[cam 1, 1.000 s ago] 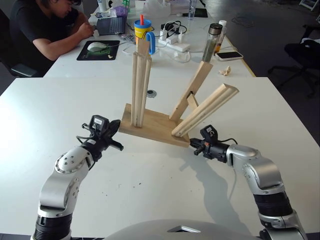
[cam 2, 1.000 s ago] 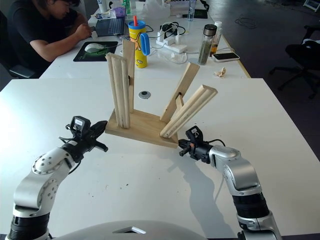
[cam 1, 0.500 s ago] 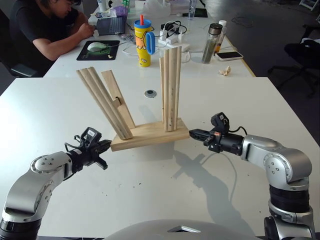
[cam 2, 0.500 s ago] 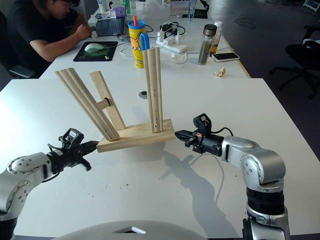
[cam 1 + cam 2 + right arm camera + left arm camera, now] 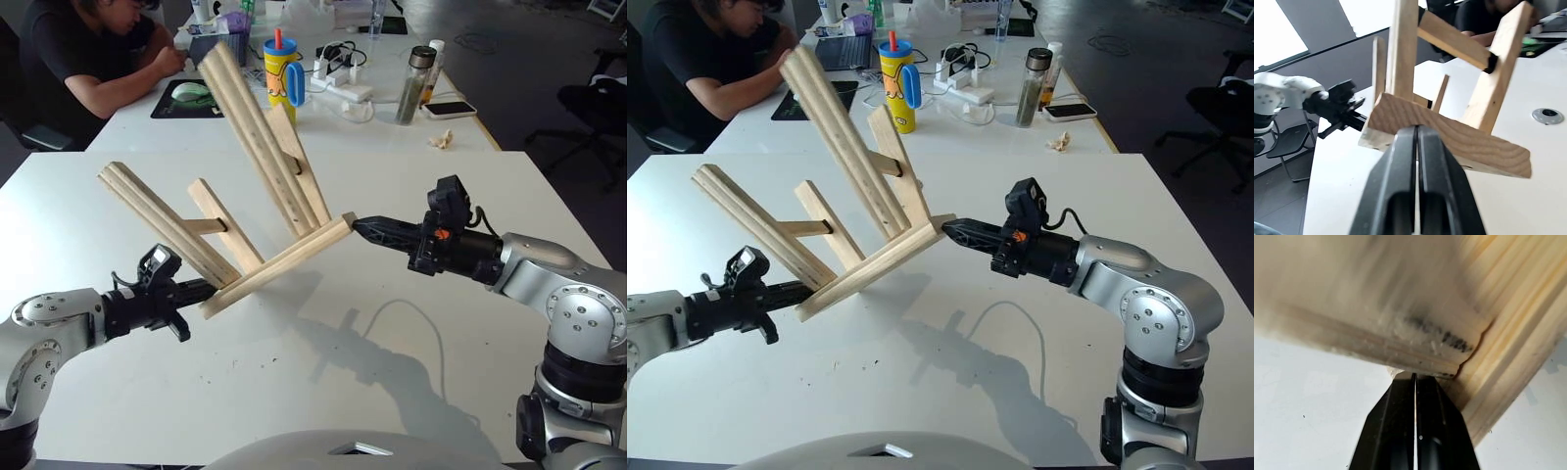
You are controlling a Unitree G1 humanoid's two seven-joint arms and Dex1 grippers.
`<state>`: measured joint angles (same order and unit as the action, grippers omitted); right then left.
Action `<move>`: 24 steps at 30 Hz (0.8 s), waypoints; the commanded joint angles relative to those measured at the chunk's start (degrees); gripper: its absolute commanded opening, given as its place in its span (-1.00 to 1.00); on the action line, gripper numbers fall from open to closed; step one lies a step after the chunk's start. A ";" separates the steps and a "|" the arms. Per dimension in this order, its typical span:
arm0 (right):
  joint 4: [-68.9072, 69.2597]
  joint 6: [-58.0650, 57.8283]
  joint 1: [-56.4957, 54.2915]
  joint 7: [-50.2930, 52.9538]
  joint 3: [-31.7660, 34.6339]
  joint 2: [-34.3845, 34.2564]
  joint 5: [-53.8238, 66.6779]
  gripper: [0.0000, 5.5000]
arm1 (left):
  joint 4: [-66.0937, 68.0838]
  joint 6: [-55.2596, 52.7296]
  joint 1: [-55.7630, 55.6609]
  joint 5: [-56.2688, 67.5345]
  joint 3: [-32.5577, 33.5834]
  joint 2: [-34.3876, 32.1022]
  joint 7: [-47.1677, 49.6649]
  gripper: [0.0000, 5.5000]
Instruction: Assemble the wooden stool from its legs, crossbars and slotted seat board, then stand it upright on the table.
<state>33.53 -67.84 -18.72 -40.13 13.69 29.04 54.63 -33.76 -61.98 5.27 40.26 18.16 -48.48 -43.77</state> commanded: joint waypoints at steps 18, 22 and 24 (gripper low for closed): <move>-12.62 18.14 6.51 -3.18 -15.47 9.79 -18.93 -0.99 | 12.56 22.99 -4.39 -10.99 -1.68 -3.57 -5.94 -1.00; -18.56 25.78 9.06 -5.05 -15.02 12.77 -25.35 -0.84 | 19.89 27.96 -5.32 -9.52 4.94 -2.18 -7.73 -0.92; -17.79 27.30 11.39 -8.21 -14.72 14.27 -25.09 -0.70 | 24.24 29.83 -5.18 -8.82 8.81 -4.73 -11.07 -0.82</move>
<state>14.99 -42.23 -9.66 -45.02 -1.39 41.45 29.49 -13.49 -34.13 0.20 30.95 22.97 -50.68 -51.83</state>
